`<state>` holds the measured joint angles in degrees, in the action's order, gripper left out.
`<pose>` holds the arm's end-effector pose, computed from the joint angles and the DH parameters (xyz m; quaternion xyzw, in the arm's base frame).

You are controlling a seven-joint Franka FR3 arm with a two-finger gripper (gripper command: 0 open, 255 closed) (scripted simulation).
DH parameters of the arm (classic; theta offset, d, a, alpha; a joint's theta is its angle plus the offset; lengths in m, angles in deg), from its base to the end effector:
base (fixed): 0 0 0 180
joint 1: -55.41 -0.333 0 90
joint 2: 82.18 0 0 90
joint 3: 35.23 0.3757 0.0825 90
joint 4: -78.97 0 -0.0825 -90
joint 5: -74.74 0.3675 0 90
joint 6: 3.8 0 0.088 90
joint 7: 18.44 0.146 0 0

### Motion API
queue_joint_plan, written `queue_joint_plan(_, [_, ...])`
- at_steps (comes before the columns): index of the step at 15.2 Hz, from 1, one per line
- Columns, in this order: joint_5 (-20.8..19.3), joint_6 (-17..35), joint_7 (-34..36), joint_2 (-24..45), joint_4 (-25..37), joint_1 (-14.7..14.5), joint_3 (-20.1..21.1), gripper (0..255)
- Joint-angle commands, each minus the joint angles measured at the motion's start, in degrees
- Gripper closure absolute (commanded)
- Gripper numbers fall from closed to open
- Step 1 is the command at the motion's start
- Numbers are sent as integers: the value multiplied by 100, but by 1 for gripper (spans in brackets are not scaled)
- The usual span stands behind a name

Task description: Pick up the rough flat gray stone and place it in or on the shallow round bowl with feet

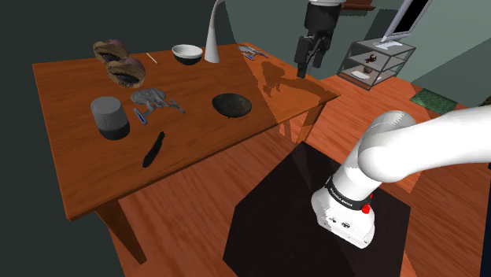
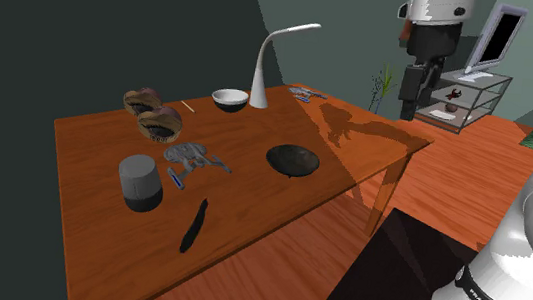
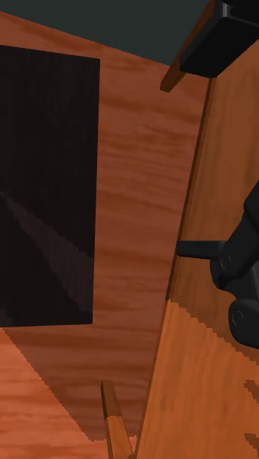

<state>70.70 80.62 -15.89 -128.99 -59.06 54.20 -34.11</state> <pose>0.2220 0.0002 0.5700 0.9973 -0.0068 -0.0576 0.0446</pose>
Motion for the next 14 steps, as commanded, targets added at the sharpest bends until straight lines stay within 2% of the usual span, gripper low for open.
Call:
queue_joint_plan(1, [0,0,0,0,0,0,0,0])
queue_joint_plan(8, [747,1039,1478,210,-625,-67,875,0])
queue_joint_plan(14, [1239,2086,2715,867,-790,-74,1678,0])
